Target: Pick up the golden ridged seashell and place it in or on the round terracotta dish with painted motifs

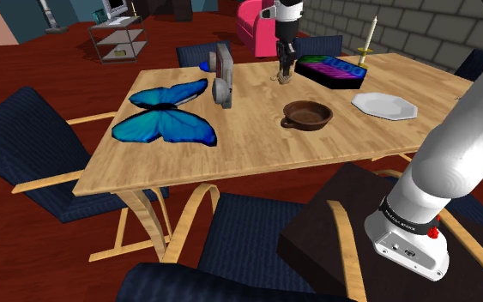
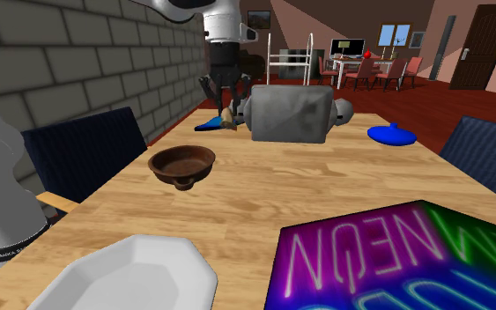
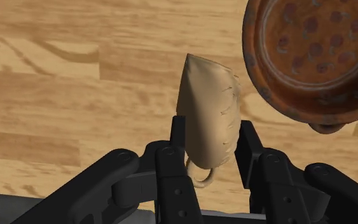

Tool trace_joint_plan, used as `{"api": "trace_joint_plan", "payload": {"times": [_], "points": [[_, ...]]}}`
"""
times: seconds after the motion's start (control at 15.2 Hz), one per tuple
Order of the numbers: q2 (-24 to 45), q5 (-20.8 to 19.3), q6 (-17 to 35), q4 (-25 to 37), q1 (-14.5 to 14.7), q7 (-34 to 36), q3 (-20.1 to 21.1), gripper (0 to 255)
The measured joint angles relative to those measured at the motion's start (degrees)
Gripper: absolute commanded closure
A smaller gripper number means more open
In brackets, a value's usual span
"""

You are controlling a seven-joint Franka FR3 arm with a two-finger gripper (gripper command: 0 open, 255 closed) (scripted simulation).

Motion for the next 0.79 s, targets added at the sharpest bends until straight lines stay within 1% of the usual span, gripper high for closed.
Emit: {"api": "trace_joint_plan", "payload": {"times": [0.46, 0.59, 0.79], "points": [[-16.4, -1.2, -0.8, -15.6, -0.1, 1.1, 0.7, 255], [-21.1, -1.5, -1.9, -19.3, -0.2, 1.1, 0.8, 255], [-22.9, -1.7, -0.7, -22.3, -0.3, 1.2, 0.7, 255]]}}
